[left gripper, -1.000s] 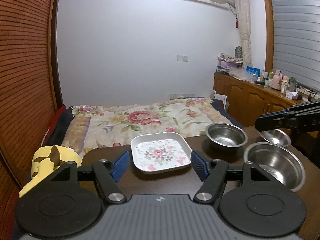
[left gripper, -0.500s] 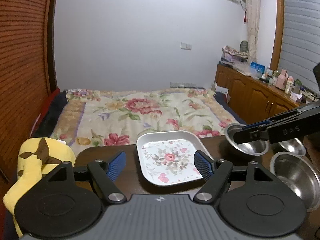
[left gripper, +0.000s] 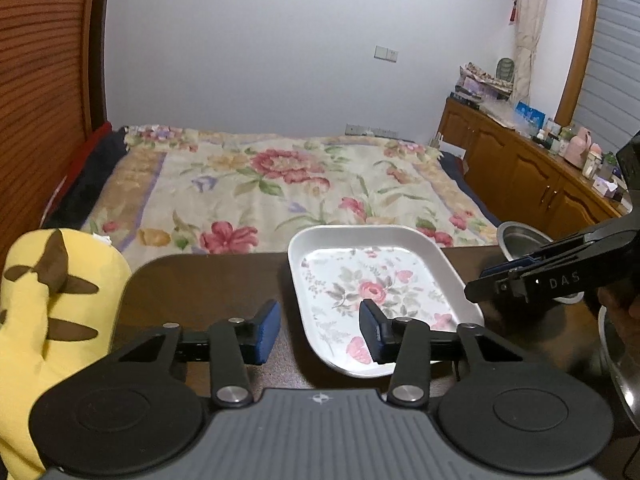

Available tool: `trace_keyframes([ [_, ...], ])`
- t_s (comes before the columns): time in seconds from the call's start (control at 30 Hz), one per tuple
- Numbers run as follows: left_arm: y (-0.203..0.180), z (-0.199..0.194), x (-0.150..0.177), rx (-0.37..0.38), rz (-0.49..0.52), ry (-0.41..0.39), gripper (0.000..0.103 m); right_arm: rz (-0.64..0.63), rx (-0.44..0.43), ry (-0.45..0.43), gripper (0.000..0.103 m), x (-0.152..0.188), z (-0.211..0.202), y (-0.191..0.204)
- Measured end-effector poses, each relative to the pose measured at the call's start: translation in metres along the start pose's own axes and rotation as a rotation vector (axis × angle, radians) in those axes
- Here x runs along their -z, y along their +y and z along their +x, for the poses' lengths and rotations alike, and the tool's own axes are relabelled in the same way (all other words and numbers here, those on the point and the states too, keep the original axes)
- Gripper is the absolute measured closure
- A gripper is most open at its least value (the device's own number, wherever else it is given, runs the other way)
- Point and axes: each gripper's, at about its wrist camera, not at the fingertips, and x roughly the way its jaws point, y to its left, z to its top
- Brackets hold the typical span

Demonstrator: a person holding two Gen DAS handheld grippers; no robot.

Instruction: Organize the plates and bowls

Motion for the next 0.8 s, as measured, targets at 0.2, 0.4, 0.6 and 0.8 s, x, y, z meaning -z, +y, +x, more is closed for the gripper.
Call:
trace_keyframes([
  [0.2,0.006,0.013,0.001,0.007,-0.029,0.029,0.06,-0.004,-0.016,0.038,0.072,-0.003,0.013,-0.004],
  [0.4,0.013,0.025,0.002,0.02,-0.051,0.062,0.076,-0.007,-0.017,0.051,0.083,-0.006,0.019,-0.002],
  [0.6,0.018,0.03,0.006,0.035,-0.068,0.079,0.085,-0.01,-0.013,0.056,0.083,-0.006,0.022,0.0],
  [0.8,0.015,0.032,0.007,0.049,-0.066,0.083,0.086,-0.021,-0.014,0.063,0.084,-0.004,0.023,0.003],
])
